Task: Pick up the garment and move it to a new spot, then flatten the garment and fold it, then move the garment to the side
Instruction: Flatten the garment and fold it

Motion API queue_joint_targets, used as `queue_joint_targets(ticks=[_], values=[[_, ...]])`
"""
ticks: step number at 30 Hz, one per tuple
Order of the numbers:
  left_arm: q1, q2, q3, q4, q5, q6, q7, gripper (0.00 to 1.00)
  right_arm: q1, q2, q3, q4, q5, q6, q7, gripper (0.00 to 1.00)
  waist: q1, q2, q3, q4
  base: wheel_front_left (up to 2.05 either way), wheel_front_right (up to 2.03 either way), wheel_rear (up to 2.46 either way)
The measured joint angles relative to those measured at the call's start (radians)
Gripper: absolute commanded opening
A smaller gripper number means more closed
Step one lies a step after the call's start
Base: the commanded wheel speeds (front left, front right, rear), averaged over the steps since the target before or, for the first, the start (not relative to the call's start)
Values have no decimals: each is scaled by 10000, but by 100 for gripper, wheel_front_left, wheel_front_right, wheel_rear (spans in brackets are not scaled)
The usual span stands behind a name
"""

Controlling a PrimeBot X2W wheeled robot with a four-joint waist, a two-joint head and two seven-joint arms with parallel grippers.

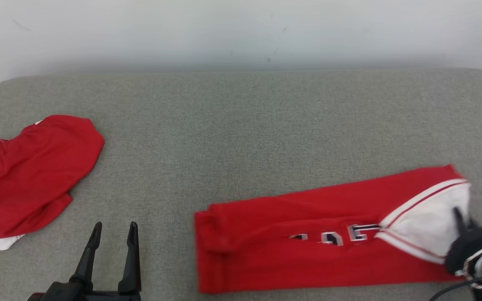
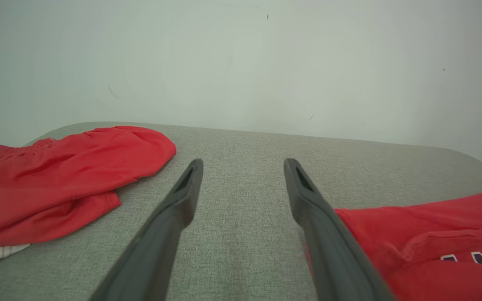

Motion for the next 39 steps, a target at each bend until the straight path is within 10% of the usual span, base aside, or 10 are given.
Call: queue_joint_targets(ticks=[9,28,39], values=[[171,-19,121,-125,33,36,0,100,-541,-347,-504,-255,-84,-2,-420,0,0,0,-18,-188,0,0,0],[401,-54,115,-71,-52,121,0,100,1504,309,1808,-6805,1755,-4,1521,0,-1,0,-485,-400,0,0,0],[388,-58,-155,56,-98,119,0,100,2109,1283,3104,-8247,1195,-6,2286,0,-1,0,-481,34,0,0,0]])
